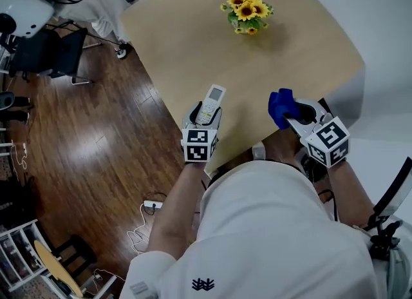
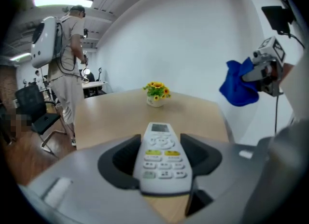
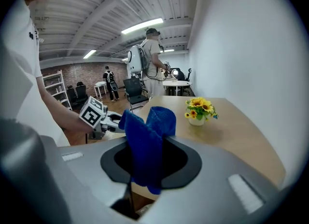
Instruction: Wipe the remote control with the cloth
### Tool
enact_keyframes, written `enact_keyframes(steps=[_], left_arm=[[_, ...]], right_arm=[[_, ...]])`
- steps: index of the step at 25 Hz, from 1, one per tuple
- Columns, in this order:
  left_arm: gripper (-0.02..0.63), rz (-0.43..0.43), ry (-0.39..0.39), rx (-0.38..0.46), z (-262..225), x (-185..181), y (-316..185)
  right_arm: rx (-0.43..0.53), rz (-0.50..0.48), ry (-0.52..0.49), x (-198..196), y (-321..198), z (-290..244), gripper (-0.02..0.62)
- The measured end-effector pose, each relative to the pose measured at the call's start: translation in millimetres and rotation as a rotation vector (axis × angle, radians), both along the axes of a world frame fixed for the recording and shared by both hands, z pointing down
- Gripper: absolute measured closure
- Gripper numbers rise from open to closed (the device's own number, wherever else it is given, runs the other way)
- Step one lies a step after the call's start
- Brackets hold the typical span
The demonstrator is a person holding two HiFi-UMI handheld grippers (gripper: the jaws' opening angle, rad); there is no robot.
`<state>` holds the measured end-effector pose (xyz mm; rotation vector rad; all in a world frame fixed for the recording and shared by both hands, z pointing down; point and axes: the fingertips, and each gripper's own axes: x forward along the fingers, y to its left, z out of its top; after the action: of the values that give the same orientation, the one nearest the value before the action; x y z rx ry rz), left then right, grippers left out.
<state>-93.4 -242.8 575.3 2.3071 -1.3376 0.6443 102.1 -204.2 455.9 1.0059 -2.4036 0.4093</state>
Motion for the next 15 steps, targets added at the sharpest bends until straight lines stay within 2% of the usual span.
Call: enact_keyframes(steps=[7, 15], left_arm=[[0.331, -0.237, -0.014, -0.104, 52, -7, -32], [0.330, -0.368, -0.015, -0.196, 85, -3, -36]], right_arm=[[-0.059, -0.005, 0.014, 46, 3, 12, 0.506], [-0.082, -0.028, -0.003, 78, 1, 23, 0.506]])
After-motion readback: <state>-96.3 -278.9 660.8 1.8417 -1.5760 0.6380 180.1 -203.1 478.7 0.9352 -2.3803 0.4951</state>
